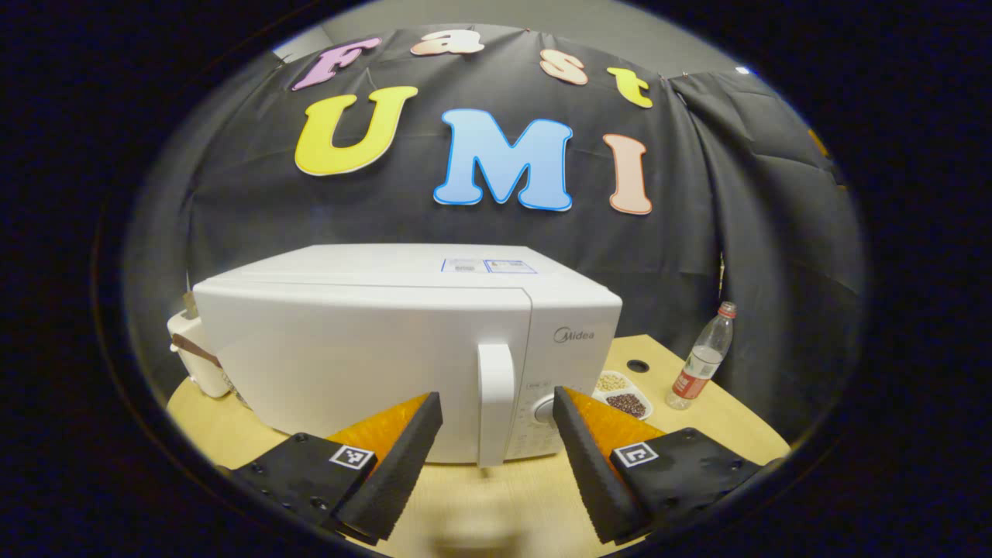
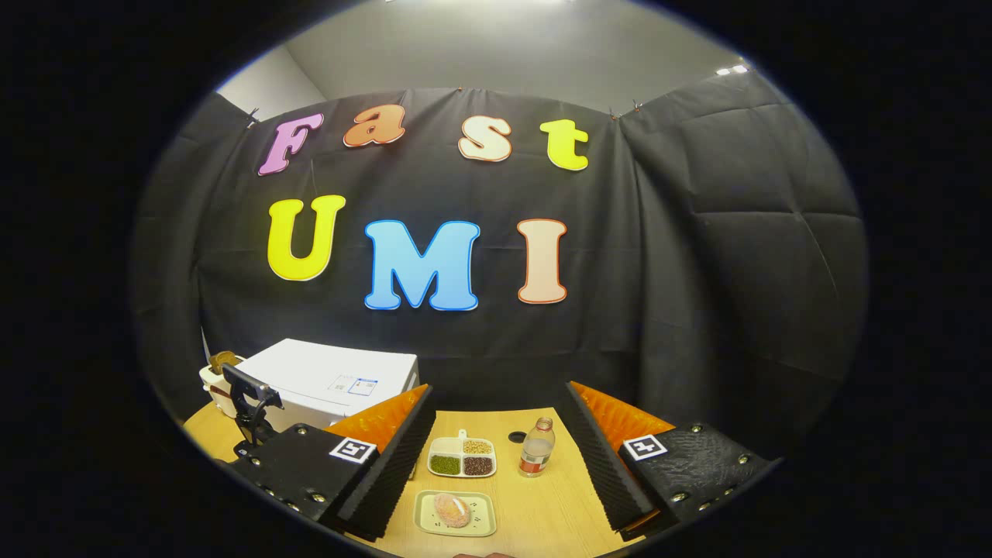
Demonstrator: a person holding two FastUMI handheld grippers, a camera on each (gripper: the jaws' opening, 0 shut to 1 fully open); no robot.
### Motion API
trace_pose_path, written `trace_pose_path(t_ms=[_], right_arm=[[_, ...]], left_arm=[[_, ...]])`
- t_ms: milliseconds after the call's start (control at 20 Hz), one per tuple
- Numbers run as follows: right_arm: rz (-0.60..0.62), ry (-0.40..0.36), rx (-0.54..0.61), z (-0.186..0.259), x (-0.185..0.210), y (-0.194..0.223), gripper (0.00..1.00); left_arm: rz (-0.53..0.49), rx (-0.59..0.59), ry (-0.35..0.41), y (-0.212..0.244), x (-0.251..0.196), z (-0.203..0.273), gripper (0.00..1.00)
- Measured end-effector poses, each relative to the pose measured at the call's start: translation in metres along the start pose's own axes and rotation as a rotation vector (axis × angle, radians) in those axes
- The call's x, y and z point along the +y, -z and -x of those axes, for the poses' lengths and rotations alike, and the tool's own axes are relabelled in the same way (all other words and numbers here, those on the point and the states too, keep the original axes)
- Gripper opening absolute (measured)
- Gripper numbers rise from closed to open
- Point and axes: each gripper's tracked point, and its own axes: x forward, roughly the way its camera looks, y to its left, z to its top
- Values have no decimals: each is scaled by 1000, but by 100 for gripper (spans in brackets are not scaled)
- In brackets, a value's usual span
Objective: Open the microwave oven with the left hand, put the food in, and close the microwave oven.
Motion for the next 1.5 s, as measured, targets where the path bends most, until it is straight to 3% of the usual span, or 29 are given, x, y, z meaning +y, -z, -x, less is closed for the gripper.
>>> trace_pose_path(t_ms=[150,200,400,450,500,550,750,900,1050,1400,1500], right_arm=[[-20,16,18,-4,-8,5,100],[-25,19,22,-4,-10,6,98],[-38,21,36,-5,-15,11,100],[-41,21,37,-5,-15,12,100],[-41,21,39,-6,-15,13,100],[-40,21,43,-5,-15,14,100],[-43,13,43,-6,-10,13,100],[-43,10,38,-7,-8,12,100],[-54,7,50,-8,-5,16,98],[-53,17,61,0,-5,21,100],[-56,22,63,2,-6,22,100]], left_arm=[[6,37,4,12,-1,-10,96],[19,51,25,15,-6,-10,92],[-3,61,4,13,3,-19,63],[5,72,14,15,-1,-15,50],[-8,70,8,14,-3,-12,47],[-38,72,3,13,-2,-14,35],[-49,80,-10,14,-2,-13,33],[-53,76,-19,11,-2,-6,41],[-81,80,-6,15,-3,-11,40],[-98,82,15,13,-3,-5,32],[-77,97,31,16,-3,-2,24]])
